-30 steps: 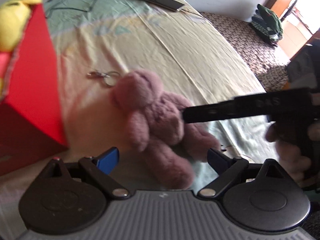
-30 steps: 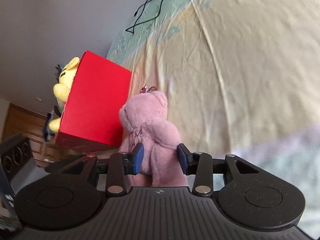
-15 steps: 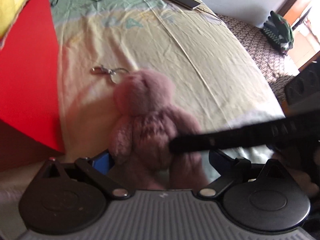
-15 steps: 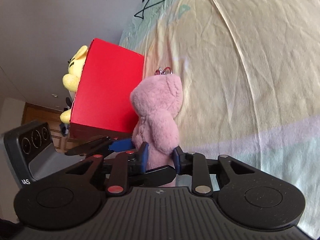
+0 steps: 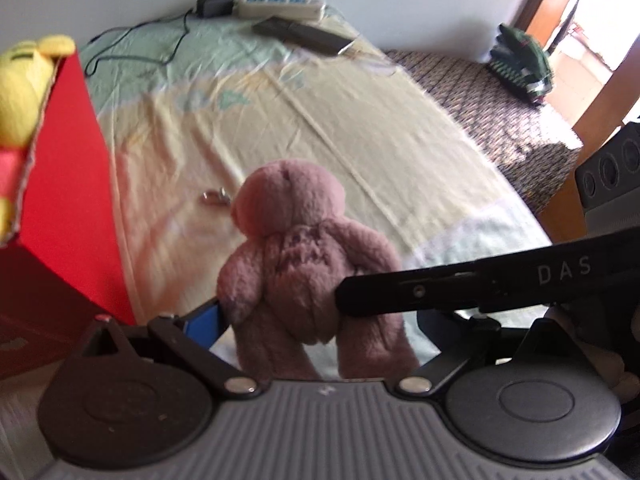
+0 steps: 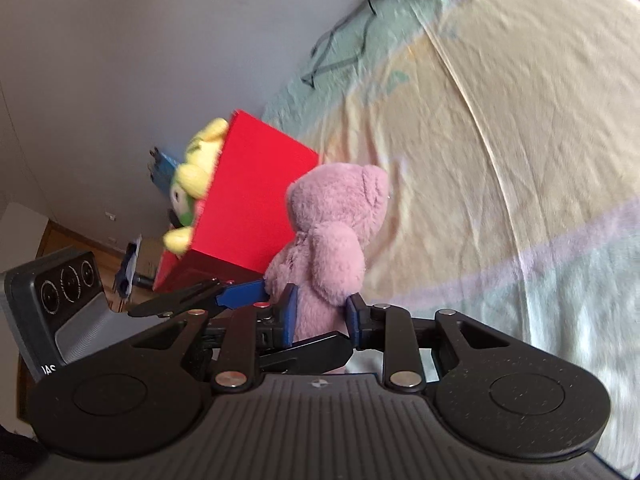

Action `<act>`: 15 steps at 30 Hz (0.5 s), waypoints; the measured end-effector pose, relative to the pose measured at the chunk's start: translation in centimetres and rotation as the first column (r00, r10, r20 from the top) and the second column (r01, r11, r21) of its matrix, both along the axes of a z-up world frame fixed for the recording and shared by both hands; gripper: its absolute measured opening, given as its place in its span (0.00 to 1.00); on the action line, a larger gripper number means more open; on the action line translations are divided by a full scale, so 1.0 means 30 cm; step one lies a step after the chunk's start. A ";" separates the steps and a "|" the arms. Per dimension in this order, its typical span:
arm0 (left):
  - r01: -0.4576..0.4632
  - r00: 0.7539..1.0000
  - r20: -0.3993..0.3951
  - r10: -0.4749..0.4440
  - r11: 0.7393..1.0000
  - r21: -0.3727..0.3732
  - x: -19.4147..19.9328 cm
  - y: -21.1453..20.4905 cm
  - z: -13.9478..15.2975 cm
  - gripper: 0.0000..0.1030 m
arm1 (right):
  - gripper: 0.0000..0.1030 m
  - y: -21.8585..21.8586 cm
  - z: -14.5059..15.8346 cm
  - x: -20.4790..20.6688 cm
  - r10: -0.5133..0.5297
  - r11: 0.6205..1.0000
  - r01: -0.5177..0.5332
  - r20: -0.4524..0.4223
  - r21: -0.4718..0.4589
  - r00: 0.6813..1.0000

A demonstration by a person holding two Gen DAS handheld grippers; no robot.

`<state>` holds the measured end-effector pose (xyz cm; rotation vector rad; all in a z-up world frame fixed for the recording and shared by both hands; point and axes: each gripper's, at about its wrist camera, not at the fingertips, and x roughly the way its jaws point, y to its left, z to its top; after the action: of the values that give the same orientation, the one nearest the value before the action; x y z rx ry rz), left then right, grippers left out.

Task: Organize objects
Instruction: 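Lift the pink teddy with the right gripper and carry it over the box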

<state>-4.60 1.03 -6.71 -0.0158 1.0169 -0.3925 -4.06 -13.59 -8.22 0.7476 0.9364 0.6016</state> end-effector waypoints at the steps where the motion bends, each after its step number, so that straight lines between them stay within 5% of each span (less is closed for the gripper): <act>1: 0.008 1.000 0.014 -0.008 1.000 -0.008 -0.009 0.004 0.016 0.95 | 0.26 0.007 0.022 -0.015 -0.016 1.000 0.016 0.022 -0.004 1.000; 8: 0.089 0.983 0.161 -0.085 0.996 -0.023 -0.069 0.057 0.163 0.95 | 0.26 0.092 0.187 -0.095 -0.124 0.992 0.123 0.185 0.018 0.975; 15: 0.094 0.945 0.318 -0.080 0.995 -0.028 -0.149 0.193 0.320 0.95 | 0.26 0.257 0.329 -0.110 -0.113 0.994 0.105 0.336 0.041 0.935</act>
<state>-9.06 6.81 2.87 0.0525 0.6920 -0.4808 -7.36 -5.89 1.64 0.6844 0.5673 0.6197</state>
